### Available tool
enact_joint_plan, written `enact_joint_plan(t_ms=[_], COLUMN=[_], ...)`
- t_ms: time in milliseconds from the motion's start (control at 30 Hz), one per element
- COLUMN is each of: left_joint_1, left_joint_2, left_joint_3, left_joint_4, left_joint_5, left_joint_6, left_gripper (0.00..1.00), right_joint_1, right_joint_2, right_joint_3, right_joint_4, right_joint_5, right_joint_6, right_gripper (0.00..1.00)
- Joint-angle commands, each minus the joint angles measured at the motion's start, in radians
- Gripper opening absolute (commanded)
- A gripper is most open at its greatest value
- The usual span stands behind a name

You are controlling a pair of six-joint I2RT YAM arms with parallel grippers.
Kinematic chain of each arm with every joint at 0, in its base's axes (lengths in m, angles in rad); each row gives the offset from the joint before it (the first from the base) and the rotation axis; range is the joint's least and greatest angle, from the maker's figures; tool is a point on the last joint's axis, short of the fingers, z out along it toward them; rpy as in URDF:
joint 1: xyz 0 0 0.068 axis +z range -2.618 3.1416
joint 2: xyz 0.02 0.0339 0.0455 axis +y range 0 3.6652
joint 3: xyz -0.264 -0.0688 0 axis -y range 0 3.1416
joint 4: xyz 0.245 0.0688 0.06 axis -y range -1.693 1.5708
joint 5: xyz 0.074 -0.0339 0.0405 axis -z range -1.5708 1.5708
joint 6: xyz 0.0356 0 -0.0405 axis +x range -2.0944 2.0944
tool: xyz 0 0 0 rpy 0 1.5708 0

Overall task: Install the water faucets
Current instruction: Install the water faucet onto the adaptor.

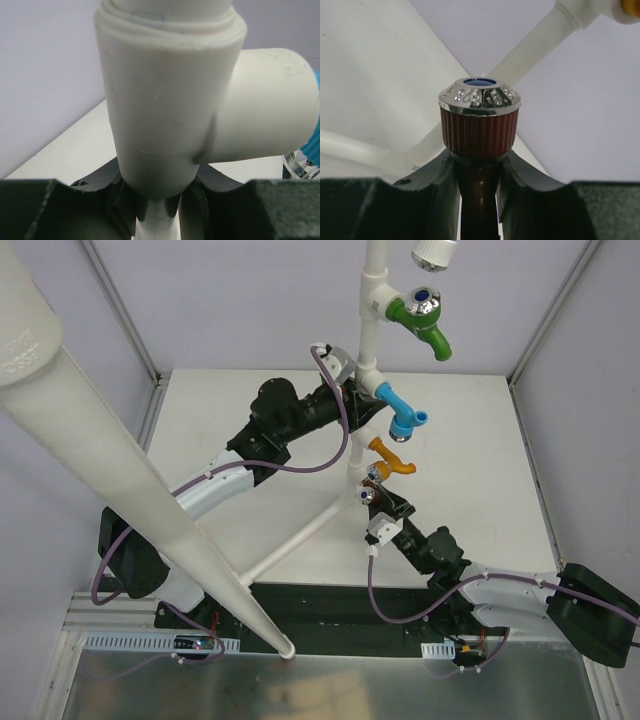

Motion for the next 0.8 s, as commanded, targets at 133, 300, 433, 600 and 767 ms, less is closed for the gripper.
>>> enact_joint_plan(t_ms=[133,300,433,600,767], left_joint_1=[-0.066,-0.068,-0.066,-0.066,-0.068], left_joint_2=[-0.145,-0.151,-0.158,-0.156,-0.159], left_joint_3=[0.095,0.095,0.095,0.093,0.09], left_joint_4=[0.108,0.106,0.103,0.106,0.108], left_joint_5=[0.187,0.187,0.184,0.184,0.175], left_joint_6=[-0.18,-0.177,-0.174,-0.177,-0.175], left_gripper=[0.0,0.0,0.0,0.0,0.0], right_joint_1=[-0.033,-0.035,-0.035,-0.035,-0.033], right_joint_2=[0.141,0.247,0.278,0.263,0.217], right_joint_3=[-0.027,-0.016,0.007,0.018,0.016], right_joint_4=[0.223,0.358,0.357,0.357,0.355], right_joint_5=[-0.056,-0.056,-0.072,-0.062,-0.056], right_joint_6=[0.163,0.309,0.43,0.493,0.511], right_gripper=[0.0,0.0,0.0,0.0,0.0])
